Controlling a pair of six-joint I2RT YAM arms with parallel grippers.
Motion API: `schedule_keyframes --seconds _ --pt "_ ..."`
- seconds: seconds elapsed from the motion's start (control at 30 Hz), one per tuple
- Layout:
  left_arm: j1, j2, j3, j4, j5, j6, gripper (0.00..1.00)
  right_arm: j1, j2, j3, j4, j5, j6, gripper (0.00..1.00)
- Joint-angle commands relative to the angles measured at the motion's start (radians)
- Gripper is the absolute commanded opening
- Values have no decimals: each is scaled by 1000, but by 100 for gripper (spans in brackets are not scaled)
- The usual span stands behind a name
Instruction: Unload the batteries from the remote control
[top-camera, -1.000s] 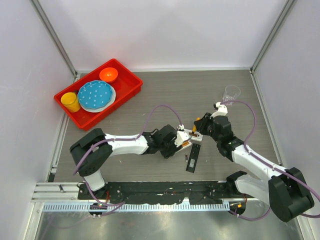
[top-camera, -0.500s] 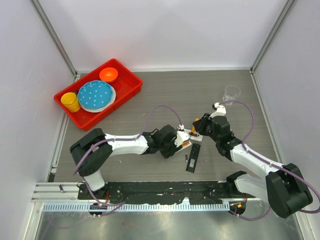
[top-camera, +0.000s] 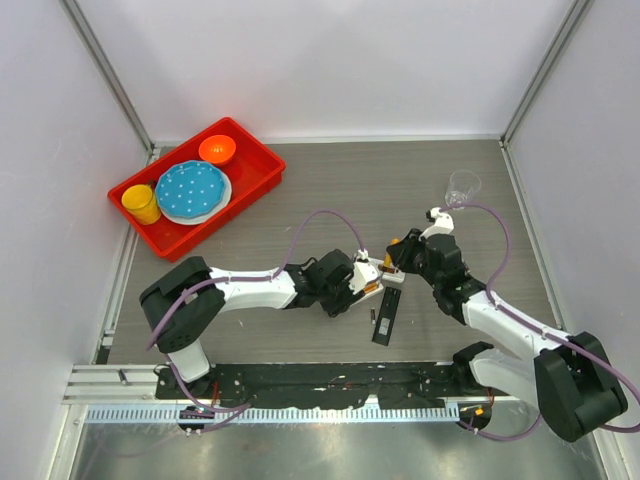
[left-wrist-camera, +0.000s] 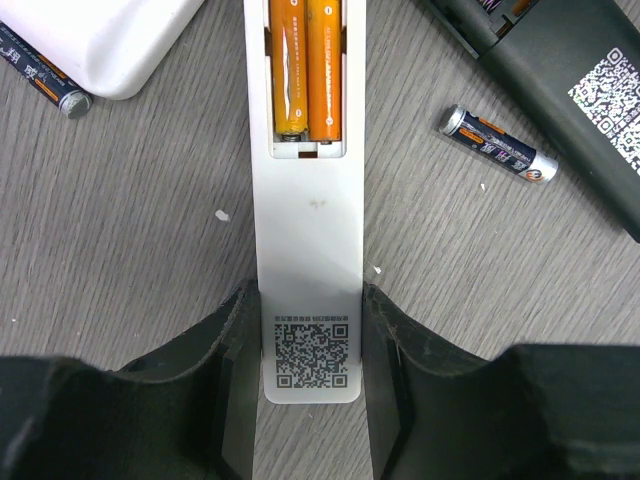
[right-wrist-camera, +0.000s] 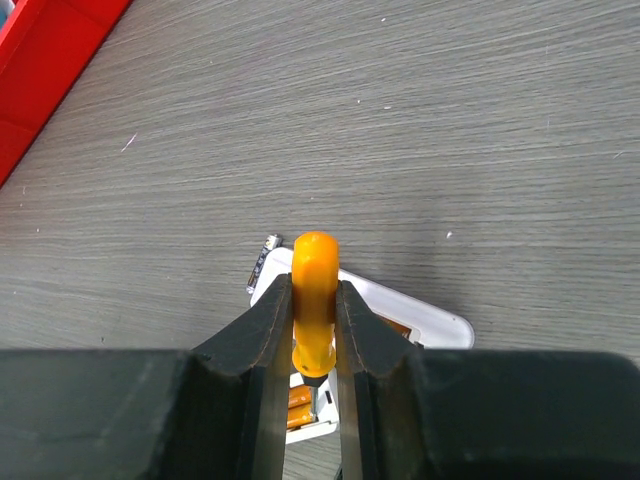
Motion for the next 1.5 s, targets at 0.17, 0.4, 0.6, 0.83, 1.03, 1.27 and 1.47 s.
schedule_keyframes --seconds 0.17,0.4,0.6,0.83,1.03,1.27,1.47 --pt "-5 -1 -7 2 47 1 7 -1 -40 -10 -26 31 -19 1" --pt "-5 4 -6 -3 45 -2 7 -2 29 -23 29 -12 6 1" --pt "-7 4 -7 0 50 -2 6 -1 50 -20 49 -34 26 1" --pt "-4 2 -6 5 76 -8 3 1 69 -24 96 -115 78 1" --pt "-4 11 0 0 79 -13 1 -1 113 -41 197 -199 165 1" --pt "-4 11 0 3 79 -19 0 -1 126 -81 309 -221 259 1" --pt "-4 7 2 0 78 -18 0 -1 46 -113 302 -161 277 1"
